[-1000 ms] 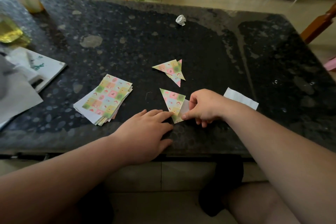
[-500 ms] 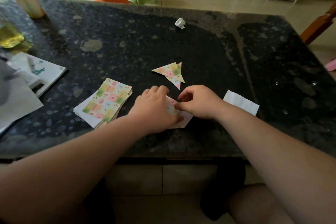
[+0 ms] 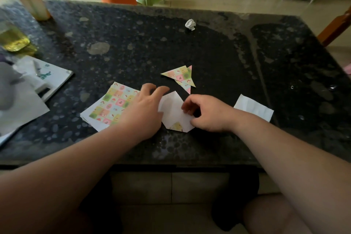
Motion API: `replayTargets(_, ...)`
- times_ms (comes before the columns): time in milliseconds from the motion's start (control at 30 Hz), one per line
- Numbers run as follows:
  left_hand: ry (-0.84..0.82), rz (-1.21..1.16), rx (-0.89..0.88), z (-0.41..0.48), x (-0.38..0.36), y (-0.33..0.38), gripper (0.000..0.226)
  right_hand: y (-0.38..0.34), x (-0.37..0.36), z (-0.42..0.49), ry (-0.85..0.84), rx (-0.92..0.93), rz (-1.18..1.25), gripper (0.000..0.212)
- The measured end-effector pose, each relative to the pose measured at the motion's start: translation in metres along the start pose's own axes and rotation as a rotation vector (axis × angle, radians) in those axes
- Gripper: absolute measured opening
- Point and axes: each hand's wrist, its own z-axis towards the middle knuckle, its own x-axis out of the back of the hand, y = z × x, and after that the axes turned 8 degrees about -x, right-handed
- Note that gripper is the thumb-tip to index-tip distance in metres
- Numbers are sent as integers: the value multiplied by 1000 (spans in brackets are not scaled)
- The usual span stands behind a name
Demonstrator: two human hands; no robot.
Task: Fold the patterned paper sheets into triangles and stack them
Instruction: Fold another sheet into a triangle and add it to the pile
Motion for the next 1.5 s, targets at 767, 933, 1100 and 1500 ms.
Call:
replayTargets(767, -13, 206, -289, -28, -11, 6, 54, -14, -22, -13, 207, 379, -515, 38)
replayTargets(933, 53, 185, -278, -29, -21, 5, 29, -10, -19, -10, 225, 392, -508, 16)
replayTargets(1100, 149, 178, -332, -28, -21, -1, 18, -4, -19, -10, 184, 337, -528, 21)
replayTargets(1500, 62, 76, -327, -39, -15, -1, 16, -8, -21, -18, 173, 368, -562, 17)
